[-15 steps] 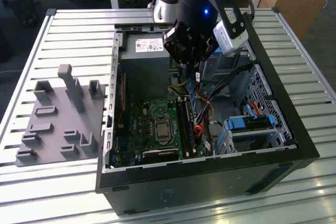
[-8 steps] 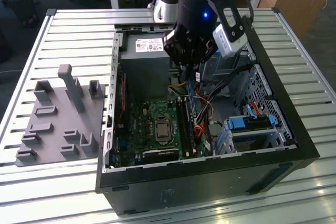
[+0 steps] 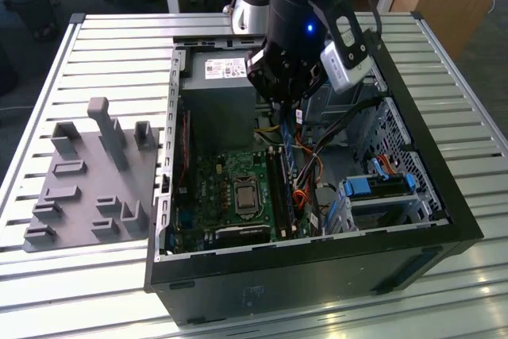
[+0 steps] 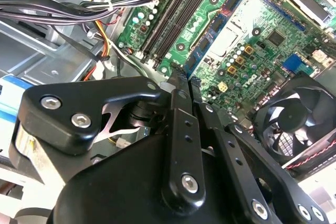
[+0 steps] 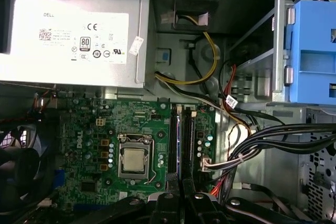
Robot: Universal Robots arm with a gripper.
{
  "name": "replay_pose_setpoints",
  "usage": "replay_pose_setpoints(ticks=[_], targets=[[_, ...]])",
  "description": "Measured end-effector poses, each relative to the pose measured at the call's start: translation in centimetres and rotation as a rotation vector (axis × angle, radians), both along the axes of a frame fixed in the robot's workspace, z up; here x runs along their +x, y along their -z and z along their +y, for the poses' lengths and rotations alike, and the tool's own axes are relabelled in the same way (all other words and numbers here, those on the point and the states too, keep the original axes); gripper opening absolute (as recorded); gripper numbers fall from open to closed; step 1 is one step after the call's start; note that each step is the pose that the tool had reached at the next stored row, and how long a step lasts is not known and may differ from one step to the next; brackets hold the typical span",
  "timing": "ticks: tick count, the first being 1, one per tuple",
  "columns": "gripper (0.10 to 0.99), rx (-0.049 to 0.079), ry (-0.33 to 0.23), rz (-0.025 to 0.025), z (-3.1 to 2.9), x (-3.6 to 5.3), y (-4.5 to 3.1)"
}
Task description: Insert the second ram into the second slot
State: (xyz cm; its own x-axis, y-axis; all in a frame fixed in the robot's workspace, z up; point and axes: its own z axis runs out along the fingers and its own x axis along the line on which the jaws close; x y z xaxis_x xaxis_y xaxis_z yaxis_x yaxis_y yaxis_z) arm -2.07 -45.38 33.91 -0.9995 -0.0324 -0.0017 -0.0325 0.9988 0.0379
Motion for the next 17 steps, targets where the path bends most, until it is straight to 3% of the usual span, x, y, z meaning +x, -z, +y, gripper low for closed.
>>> replay_pose_setpoints(ticks=[12, 17], targets=[[0.137, 0.000, 0.000, 0.0056, 0.00, 0.00, 0.30], [0.137, 0.000, 0.000, 0.0137, 0.00, 0.00, 0.48]])
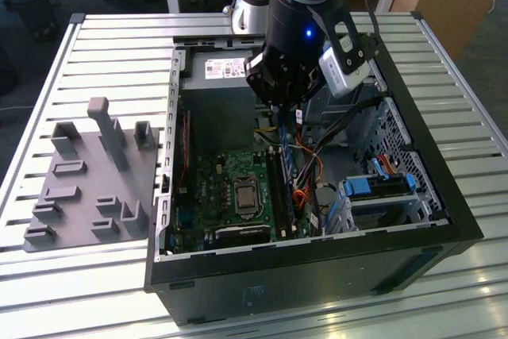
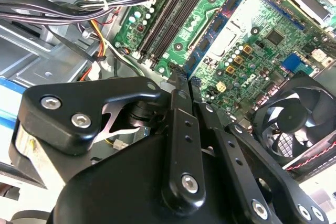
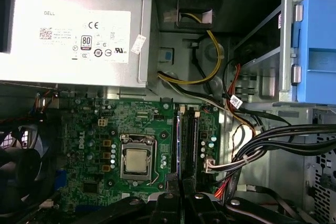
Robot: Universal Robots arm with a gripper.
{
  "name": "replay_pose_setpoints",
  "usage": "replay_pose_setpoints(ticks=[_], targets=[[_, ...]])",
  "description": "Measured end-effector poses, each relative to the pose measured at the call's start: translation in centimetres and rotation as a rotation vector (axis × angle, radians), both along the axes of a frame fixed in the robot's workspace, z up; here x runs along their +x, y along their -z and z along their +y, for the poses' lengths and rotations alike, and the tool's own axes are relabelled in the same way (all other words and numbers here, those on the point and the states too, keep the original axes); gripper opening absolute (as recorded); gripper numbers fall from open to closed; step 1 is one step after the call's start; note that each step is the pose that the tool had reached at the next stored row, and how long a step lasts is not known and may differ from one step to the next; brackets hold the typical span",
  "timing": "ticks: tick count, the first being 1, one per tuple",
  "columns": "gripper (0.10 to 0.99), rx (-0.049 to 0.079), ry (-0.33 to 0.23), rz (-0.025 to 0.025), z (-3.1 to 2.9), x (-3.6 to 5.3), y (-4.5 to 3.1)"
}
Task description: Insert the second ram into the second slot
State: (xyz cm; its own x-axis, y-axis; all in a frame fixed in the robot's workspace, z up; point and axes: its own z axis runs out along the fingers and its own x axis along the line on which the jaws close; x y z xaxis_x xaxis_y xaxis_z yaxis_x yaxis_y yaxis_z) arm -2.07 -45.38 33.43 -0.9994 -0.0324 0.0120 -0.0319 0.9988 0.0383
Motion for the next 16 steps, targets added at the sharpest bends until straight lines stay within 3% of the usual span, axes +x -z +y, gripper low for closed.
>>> replay_pose_setpoints(ticks=[7, 16], targets=[[0.137, 0.000, 0.000, 0.0054, 0.00, 0.00, 0.23], [0.137, 0.001, 0.000, 0.0060, -0.01, 0.00, 0.52]])
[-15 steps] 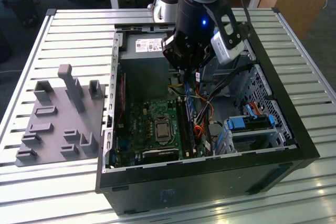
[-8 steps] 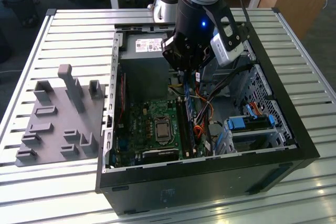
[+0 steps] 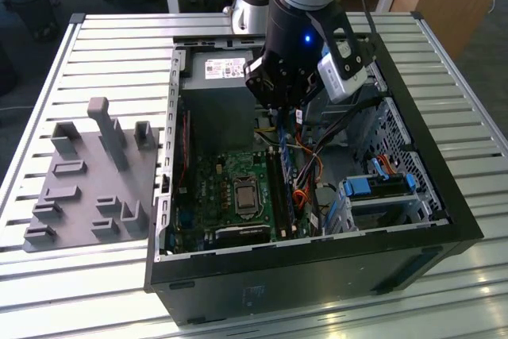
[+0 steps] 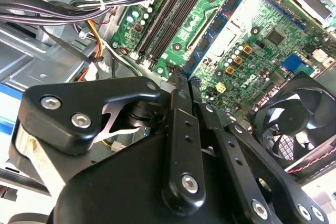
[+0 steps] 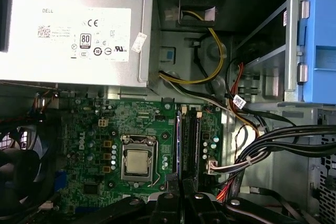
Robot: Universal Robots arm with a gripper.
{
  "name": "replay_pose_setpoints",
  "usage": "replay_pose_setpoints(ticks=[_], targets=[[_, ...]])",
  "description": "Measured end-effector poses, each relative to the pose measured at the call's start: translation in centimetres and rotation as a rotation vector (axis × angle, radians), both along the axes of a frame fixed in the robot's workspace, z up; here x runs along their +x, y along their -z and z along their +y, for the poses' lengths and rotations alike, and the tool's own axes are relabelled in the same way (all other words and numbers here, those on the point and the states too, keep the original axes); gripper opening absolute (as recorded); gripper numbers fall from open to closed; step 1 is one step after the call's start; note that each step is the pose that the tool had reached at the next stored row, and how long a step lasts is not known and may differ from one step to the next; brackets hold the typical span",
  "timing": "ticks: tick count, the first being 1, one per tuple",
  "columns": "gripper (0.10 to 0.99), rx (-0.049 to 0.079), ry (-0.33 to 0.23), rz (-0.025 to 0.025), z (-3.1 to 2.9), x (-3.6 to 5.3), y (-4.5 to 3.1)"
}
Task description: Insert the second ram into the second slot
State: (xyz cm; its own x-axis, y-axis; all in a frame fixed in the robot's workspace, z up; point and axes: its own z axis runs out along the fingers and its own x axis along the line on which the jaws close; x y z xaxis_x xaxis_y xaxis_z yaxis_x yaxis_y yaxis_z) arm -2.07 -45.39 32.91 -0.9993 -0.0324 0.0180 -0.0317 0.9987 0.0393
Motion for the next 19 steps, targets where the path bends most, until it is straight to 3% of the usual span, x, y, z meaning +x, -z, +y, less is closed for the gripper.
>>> replay_pose_setpoints(ticks=[10, 19], targets=[[0.137, 0.000, 0.000, 0.0000, -0.07, 0.00, 0.55], [0.137, 0.000, 0.000, 0.0001, -0.19, 0.01, 1.49]])
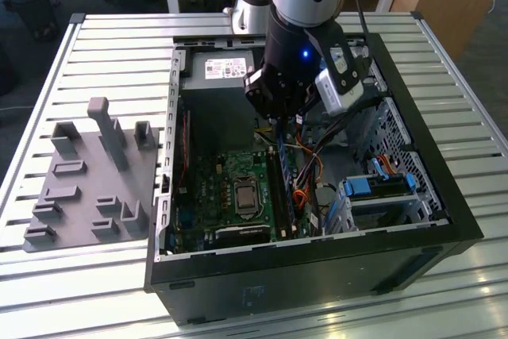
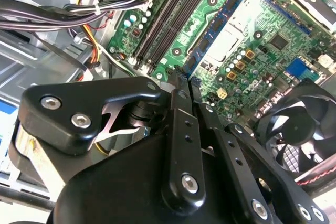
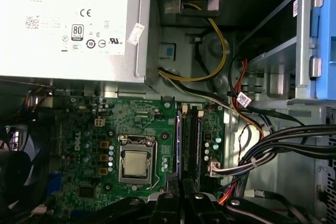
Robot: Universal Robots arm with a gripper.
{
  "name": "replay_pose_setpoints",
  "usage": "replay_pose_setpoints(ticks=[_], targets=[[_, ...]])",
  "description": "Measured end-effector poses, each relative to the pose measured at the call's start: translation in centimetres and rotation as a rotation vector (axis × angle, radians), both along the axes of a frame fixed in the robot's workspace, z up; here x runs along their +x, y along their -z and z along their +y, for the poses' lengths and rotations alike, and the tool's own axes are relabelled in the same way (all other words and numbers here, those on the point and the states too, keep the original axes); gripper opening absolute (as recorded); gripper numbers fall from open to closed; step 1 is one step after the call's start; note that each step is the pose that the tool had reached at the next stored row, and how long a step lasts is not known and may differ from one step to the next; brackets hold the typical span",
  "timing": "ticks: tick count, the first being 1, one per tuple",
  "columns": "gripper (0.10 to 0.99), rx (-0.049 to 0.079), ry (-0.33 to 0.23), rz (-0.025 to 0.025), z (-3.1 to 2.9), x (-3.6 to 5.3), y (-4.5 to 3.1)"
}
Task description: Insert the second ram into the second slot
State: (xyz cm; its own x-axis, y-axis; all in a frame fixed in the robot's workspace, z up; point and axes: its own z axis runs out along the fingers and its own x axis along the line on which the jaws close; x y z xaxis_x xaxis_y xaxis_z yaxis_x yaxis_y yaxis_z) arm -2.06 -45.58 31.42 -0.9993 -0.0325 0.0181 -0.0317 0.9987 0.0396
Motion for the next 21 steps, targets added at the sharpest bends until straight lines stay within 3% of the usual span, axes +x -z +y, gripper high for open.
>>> replay_pose_setpoints(ticks=[11, 21], targets=[[0.137, -0.009, 0.004, 0.0001, -0.03, 0.00, 0.62], [0.137, -0.010, 0.012, 0.0002, -0.29, 0.00, 2.25]])
